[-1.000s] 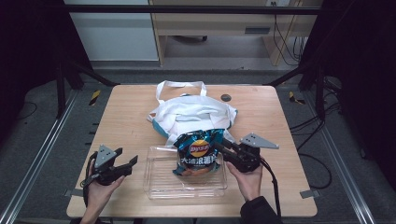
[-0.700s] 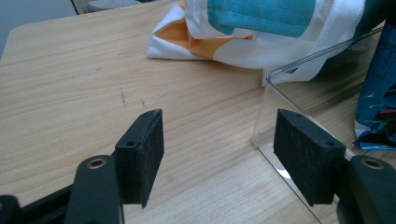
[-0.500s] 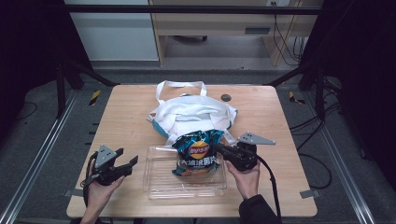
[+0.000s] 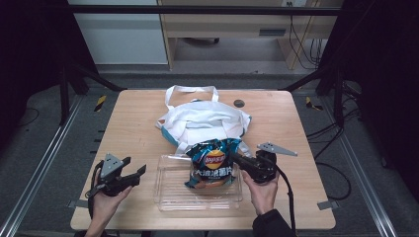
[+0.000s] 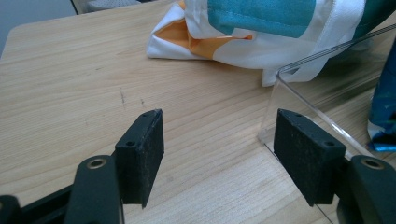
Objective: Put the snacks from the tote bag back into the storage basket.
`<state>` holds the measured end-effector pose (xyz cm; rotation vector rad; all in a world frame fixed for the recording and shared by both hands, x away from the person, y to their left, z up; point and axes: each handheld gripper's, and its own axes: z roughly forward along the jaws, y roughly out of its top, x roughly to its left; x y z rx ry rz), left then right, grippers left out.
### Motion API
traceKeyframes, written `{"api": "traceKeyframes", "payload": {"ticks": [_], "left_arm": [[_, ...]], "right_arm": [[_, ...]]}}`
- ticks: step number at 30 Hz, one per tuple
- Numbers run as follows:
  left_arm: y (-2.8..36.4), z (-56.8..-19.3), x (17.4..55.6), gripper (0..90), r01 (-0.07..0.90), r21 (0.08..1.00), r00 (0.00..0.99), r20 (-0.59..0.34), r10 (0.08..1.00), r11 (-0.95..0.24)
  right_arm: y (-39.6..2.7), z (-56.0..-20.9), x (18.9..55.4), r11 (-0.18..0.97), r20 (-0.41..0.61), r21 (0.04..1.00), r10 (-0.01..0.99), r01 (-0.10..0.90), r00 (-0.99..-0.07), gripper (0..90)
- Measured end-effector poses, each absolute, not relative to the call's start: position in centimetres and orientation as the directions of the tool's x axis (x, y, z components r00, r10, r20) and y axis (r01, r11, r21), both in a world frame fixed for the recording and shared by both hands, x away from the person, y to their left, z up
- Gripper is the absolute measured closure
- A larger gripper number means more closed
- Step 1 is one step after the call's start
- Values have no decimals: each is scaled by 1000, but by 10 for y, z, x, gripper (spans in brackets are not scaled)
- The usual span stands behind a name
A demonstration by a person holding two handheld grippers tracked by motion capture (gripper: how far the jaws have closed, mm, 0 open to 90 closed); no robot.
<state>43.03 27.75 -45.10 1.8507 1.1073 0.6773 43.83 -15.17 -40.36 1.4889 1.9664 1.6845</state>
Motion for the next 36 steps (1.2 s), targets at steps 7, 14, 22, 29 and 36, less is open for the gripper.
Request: {"api": "traceKeyframes", "payload": {"ticks": [7,14,22,29,36], "left_arm": [[277,-451,430,331,424,872,462,24,887,-245],[277,-451,430,329,425,872,460,24,888,-243],[278,-451,430,328,426,872,459,23,888,-242],[278,-451,430,328,425,872,459,22,888,-241],[278,-451,430,327,427,873,458,17,889,-237]], "right_arm": [[-151,-408,442,-77,355,865,792,496,-496,700],[-155,-408,440,-11,253,912,802,409,-541,453],[-162,-409,431,21,219,925,786,378,-579,344],[-176,-407,420,20,211,935,772,354,-599,314],[-199,-411,411,18,204,938,781,347,-590,318]]}}
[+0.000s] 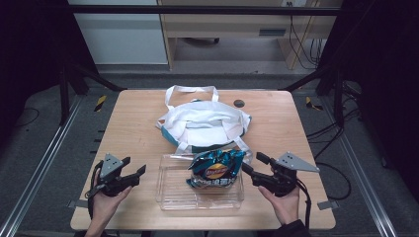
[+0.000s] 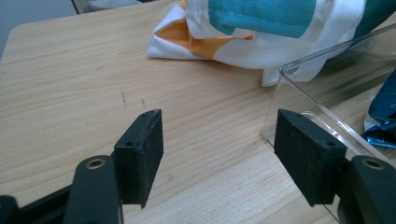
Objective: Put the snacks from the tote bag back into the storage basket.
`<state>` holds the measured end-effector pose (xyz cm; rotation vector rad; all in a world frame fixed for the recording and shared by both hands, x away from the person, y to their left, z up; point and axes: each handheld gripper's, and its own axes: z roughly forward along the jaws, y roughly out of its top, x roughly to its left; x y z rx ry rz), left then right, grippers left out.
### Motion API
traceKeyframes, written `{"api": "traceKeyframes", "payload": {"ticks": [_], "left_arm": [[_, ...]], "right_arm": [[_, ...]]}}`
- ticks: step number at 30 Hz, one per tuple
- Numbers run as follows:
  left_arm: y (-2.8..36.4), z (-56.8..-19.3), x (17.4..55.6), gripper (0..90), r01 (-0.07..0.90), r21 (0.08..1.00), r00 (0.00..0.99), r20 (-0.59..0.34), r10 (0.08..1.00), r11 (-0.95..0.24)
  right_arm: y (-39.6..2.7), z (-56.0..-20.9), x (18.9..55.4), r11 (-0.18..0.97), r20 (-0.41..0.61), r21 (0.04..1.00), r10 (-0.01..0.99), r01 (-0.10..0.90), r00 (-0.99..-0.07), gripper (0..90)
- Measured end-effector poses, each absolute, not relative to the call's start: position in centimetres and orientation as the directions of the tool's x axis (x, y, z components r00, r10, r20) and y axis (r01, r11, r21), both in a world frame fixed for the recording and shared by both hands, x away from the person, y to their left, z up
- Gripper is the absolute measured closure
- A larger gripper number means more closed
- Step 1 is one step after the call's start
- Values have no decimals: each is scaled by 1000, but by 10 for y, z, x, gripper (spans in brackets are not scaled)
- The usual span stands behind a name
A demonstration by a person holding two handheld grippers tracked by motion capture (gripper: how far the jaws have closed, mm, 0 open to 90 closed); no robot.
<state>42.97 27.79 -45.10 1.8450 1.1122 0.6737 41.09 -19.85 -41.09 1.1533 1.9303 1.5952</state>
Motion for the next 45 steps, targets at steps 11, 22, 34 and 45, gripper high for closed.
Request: {"api": "traceKeyframes", "payload": {"ticks": [11,22,34,45], "left_arm": [[278,-451,429,328,425,873,459,20,888,-240],[277,-451,429,328,425,873,460,17,888,-237],[277,-450,428,336,423,875,459,15,888,-234],[277,-451,429,337,427,873,459,15,888,-236]], "right_arm": [[-200,-420,398,68,193,934,732,352,-653,460],[-200,-406,388,61,188,945,699,321,-690,546],[-185,-391,369,97,208,941,594,326,-777,551],[-173,-393,373,145,250,914,536,380,-806,900]]}}
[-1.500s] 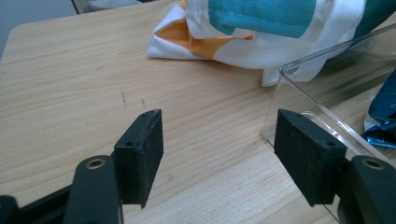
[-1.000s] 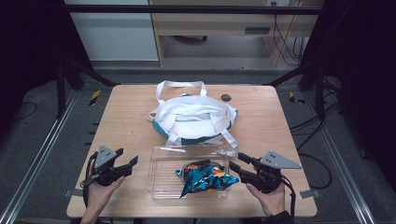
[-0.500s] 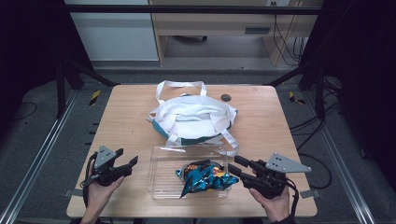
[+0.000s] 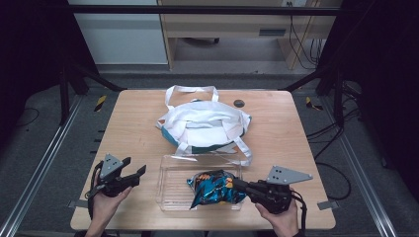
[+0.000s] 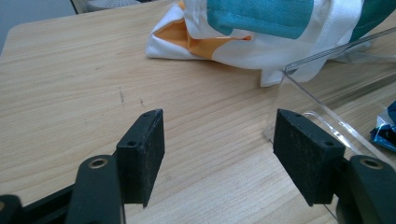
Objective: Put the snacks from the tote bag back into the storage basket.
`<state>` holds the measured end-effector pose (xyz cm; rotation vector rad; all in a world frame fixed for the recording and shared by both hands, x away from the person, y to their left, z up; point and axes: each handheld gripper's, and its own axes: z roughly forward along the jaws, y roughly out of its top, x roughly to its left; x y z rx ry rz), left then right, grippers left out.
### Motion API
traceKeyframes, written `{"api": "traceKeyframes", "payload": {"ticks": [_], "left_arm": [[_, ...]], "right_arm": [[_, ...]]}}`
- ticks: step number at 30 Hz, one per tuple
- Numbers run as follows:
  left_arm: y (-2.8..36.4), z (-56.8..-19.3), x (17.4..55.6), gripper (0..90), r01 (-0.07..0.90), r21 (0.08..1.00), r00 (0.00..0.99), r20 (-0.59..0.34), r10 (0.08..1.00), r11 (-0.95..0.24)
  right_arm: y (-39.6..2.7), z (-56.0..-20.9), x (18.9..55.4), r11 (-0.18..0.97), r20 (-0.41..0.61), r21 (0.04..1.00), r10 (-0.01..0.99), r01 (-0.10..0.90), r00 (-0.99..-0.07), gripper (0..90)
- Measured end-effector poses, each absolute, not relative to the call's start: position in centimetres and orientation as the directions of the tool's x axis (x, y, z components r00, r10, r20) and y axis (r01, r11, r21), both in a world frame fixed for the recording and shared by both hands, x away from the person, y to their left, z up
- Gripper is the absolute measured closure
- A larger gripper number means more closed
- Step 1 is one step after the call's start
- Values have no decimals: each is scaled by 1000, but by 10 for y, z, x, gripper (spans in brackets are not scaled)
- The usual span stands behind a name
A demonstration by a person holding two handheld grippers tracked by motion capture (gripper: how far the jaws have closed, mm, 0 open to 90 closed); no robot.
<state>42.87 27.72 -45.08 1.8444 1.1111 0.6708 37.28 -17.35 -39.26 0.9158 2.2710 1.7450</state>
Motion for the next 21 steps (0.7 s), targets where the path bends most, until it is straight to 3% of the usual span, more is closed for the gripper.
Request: {"api": "traceKeyframes", "payload": {"ticks": [8,10,15,21], "left_arm": [[278,-451,429,337,428,873,459,14,888,-235],[277,-451,428,337,426,873,460,15,888,-236],[278,-451,429,337,426,873,462,17,887,-239],[276,-451,429,338,425,873,470,14,883,-240]], "right_arm": [[-162,-359,388,45,308,926,487,376,-817,900],[-161,-356,399,26,369,899,496,438,-786,900],[-169,-374,433,-51,462,842,582,537,-669,900],[-175,-388,455,-62,387,870,699,488,-601,886]]}}
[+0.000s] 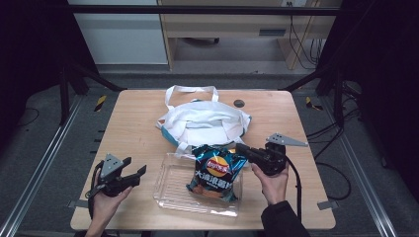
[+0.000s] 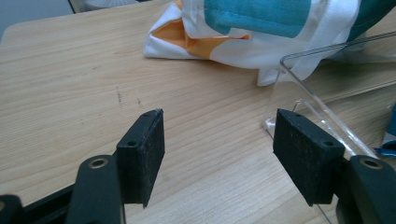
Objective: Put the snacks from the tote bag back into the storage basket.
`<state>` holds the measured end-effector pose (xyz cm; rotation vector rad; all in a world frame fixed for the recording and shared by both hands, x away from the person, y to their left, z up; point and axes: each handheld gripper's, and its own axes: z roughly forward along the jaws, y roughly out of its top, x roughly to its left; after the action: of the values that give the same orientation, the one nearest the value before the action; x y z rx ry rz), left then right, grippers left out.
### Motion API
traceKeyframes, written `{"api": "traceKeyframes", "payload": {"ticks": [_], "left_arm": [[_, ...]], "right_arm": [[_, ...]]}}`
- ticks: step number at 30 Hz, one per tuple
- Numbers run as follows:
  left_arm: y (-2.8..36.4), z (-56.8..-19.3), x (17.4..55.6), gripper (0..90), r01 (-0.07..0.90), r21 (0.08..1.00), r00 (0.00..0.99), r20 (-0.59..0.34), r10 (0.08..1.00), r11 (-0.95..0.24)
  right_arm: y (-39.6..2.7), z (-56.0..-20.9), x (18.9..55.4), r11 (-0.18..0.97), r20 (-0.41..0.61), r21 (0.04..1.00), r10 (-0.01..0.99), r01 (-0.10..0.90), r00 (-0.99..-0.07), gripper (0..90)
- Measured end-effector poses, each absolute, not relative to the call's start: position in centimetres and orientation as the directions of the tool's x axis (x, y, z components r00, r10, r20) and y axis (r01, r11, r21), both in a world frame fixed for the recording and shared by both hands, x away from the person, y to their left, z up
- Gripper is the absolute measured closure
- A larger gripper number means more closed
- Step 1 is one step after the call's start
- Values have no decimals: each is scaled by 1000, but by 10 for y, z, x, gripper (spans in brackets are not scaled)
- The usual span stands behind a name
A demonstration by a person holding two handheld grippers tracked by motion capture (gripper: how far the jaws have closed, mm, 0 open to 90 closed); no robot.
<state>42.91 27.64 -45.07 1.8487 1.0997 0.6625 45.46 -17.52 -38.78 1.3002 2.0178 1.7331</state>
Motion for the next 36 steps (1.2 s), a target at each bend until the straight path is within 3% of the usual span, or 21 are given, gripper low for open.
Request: {"api": "traceKeyframes", "payload": {"ticks": [8,11,12,15,25,28,29,31,32,36], "left_arm": [[276,-451,429,339,426,873,474,11,881,-240],[276,-451,429,340,426,873,473,11,881,-239],[276,-451,429,340,425,873,474,11,881,-239],[276,-451,429,340,426,873,473,11,881,-239],[275,-450,428,346,423,874,476,11,880,-240],[275,-450,427,349,423,873,476,12,879,-241],[275,-450,427,351,422,873,477,15,879,-244],[275,-450,427,352,423,873,477,13,879,-243],[275,-450,427,354,423,873,477,13,879,-243],[275,-450,427,356,425,873,476,11,879,-241]], "right_arm": [[-169,-398,481,-61,339,887,759,458,-556,883],[-167,-399,485,-58,336,887,762,459,-554,824],[-165,-397,483,-28,296,900,772,435,-562,747],[-168,-389,476,-31,264,923,777,385,-572,696],[-196,-366,437,-23,208,951,783,307,-586,616],[-197,-369,428,7,193,950,775,313,-602,648],[-196,-375,418,30,195,942,763,335,-616,740],[-196,-378,414,36,203,936,756,349,-623,783],[-196,-386,407,59,215,922,744,383,-633,875],[-193,-400,401,115,199,904,739,412,-644,900]]}}
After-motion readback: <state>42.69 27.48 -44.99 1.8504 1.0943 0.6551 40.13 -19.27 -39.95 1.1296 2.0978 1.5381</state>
